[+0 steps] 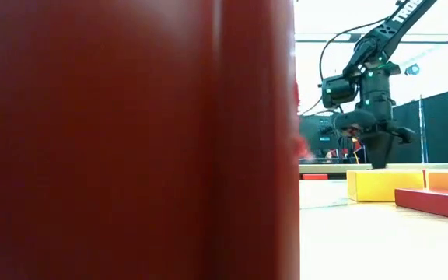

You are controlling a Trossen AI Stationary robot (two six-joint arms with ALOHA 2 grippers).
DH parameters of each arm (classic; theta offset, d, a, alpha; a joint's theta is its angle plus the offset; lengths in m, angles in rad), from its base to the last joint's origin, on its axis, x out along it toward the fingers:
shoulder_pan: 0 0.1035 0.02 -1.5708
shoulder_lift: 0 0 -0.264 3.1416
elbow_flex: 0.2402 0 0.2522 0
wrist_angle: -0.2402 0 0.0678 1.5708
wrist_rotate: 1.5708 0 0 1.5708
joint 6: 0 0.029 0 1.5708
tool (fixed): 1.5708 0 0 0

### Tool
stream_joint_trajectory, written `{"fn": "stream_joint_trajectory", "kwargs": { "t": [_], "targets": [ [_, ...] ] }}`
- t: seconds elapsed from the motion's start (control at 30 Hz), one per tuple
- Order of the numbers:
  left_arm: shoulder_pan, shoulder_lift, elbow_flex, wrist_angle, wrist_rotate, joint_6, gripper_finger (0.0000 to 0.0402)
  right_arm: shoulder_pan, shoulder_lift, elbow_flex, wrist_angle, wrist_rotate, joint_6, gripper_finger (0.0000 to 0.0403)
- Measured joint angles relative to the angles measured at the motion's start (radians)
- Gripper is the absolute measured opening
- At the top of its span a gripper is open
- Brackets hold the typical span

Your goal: Sort blocks

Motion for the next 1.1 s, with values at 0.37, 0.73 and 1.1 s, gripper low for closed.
{"fn": "stream_joint_trajectory", "kwargs": {
  "t": [0.37,0.73,1.1],
  "targets": [
    [0.0,0.0,0.0,0.0,-0.007,0.008,0.0103,0.021,-0.011,0.0,-0.002,-0.023,-0.018,0.0062],
    [0.0,0.0,0.0,0.001,-0.008,0.011,0.0103,0.021,-0.011,0.0,-0.052,-0.036,-0.017,0.0208],
    [0.0,0.0,0.0,0.0,-0.008,0.011,0.0103,0.07,-0.011,0.0,-0.055,-0.136,0.053,0.0318]
  ]
}}
